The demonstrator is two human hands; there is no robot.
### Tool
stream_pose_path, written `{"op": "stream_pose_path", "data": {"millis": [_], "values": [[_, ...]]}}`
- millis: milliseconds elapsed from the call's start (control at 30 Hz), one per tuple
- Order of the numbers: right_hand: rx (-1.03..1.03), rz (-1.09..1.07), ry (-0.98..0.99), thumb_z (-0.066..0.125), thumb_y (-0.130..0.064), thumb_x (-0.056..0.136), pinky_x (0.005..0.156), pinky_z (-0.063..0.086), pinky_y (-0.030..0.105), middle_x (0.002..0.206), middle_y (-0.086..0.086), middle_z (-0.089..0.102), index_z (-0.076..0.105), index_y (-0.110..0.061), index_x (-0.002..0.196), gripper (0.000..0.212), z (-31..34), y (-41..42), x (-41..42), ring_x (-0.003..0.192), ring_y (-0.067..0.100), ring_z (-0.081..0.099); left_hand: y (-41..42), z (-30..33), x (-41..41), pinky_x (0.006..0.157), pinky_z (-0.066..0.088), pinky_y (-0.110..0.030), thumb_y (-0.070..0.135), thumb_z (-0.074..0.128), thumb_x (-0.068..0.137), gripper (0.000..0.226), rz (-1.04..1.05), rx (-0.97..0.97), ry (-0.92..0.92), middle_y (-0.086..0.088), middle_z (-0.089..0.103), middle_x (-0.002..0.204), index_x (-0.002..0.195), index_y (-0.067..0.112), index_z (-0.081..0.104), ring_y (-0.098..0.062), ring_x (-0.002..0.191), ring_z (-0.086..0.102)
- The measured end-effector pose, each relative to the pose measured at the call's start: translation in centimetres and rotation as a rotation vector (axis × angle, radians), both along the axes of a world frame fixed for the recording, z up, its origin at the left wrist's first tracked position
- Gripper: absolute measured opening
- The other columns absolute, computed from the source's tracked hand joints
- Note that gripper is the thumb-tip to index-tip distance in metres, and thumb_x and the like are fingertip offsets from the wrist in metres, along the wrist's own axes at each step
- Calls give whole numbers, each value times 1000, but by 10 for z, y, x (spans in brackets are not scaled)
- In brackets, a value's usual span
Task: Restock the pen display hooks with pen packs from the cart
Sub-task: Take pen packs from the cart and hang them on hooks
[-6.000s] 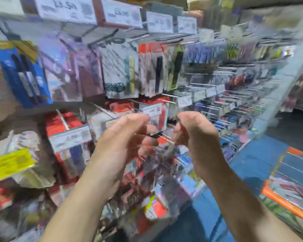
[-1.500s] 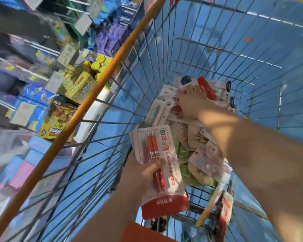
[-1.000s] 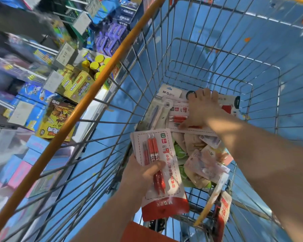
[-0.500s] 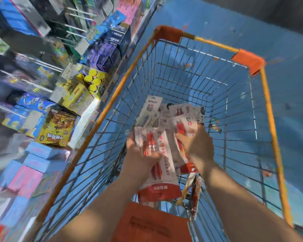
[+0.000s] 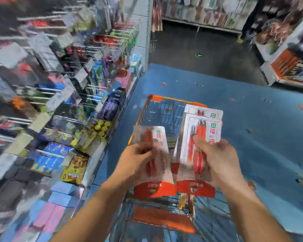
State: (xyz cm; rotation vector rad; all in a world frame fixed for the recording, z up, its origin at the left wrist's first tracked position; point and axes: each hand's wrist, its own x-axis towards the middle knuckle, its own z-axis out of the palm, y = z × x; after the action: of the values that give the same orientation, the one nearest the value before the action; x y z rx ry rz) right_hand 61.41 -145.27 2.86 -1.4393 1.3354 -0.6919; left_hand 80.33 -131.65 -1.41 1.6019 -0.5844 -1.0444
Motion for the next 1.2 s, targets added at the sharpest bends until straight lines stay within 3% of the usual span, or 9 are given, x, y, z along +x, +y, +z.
{"op": "stream_pose_path", "data": {"millis": [167,300,433,500,600,700,867,967,1200], "values": [[163,61,-247,88,-29,79,86,60,61,93,13,80,78,-12,96,26,59,34,-4,81,31,76,36,56,-9,73,53,-19,14,79,89,35,59,-7,-94,12,80,86,75,46,80,-1,76,70],[285,262,-286,79,-30,88,56,61,30,68,6,75,73,-7,87,24,94,61,-2,55,15,69,64,95,-37,66,51,-18,22,74,93,11,169,-77,-43,1,79,81,91,27,83,-9,73,67],[255,550,-172,85,-80,49,89,59,57,98,12,79,76,-11,99,86,96,97,10,93,35,76,99,113,-62,96,57,-44,85,72,59,75,431,-81,141,-2,80,100,89,17,78,-26,103,73],[225,636,-143,80,-76,51,92,59,54,101,14,78,73,-9,98,83,97,121,8,98,34,74,127,111,-69,105,50,-57,98,70,39,97,478,-70,161,-17,77,112,92,18,81,-39,113,69],[207,736,-142,75,-46,88,64,58,19,74,-1,77,72,-7,91,39,105,168,5,71,11,74,184,118,-94,106,49,-49,73,86,62,74,564,-42,131,-12,74,105,101,12,76,-32,104,68],[220,923,-139,62,-27,102,67,58,23,74,1,77,71,-10,100,19,105,212,6,74,14,74,241,133,-114,101,49,-61,44,94,66,59,639,-67,181,-13,77,94,97,-2,73,-37,97,70],[7,1207,-33,72,-48,89,95,58,43,118,0,73,64,-32,124,39,116,281,30,101,14,73,340,159,-134,99,54,-60,20,81,77,33,764,-139,264,-29,75,106,102,-3,79,-43,94,74],[-404,1246,-70,76,-48,83,102,42,27,143,-8,37,28,-41,154,86,132,328,45,125,7,48,394,168,-140,98,55,-60,17,78,86,26,860,-129,218,-29,75,107,104,-2,78,-45,98,73],[-1259,1854,-534,69,-57,83,124,19,41,151,-7,39,57,-37,140,61,162,468,62,150,16,26,528,183,-169,92,59,-49,18,76,87,24,1029,-171,134,-26,75,108,103,1,79,-40,102,73]]}}
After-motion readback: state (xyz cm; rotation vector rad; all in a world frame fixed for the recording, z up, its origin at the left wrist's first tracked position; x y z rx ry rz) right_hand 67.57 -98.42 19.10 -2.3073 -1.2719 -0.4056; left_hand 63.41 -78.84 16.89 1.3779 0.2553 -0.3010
